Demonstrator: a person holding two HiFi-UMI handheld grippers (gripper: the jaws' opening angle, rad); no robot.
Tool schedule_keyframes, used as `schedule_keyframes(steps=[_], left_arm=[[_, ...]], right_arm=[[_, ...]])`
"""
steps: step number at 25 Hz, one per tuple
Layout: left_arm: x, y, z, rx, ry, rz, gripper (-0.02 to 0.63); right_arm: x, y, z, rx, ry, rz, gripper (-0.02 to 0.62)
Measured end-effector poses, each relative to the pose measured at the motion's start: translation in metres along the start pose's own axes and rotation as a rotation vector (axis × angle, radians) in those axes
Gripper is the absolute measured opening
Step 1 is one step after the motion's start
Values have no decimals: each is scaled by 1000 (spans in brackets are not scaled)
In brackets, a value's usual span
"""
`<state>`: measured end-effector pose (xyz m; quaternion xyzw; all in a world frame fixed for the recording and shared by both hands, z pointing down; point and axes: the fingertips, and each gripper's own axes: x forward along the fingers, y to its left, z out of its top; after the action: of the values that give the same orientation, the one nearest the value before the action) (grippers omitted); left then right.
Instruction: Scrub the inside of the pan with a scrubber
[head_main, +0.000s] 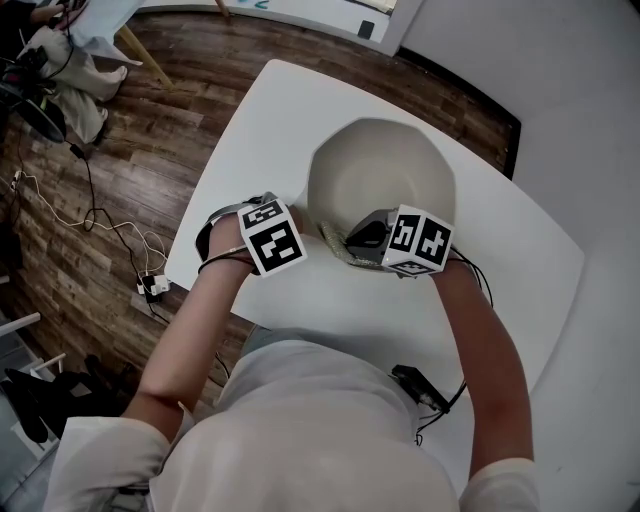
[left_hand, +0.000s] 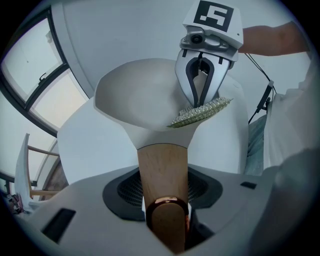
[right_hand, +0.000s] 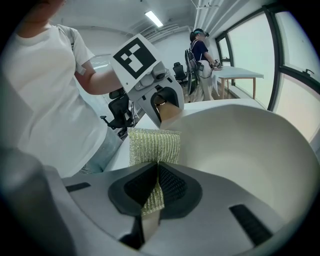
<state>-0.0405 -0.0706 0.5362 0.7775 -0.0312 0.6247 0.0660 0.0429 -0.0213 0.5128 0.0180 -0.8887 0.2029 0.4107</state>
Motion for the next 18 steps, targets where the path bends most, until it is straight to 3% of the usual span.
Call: schedule_keyframes(steps=[18], left_arm=[[-1, -2, -3, -23, -6, -19, 195]], right_arm=[[-15, 20, -29, -30, 89, 22, 23]])
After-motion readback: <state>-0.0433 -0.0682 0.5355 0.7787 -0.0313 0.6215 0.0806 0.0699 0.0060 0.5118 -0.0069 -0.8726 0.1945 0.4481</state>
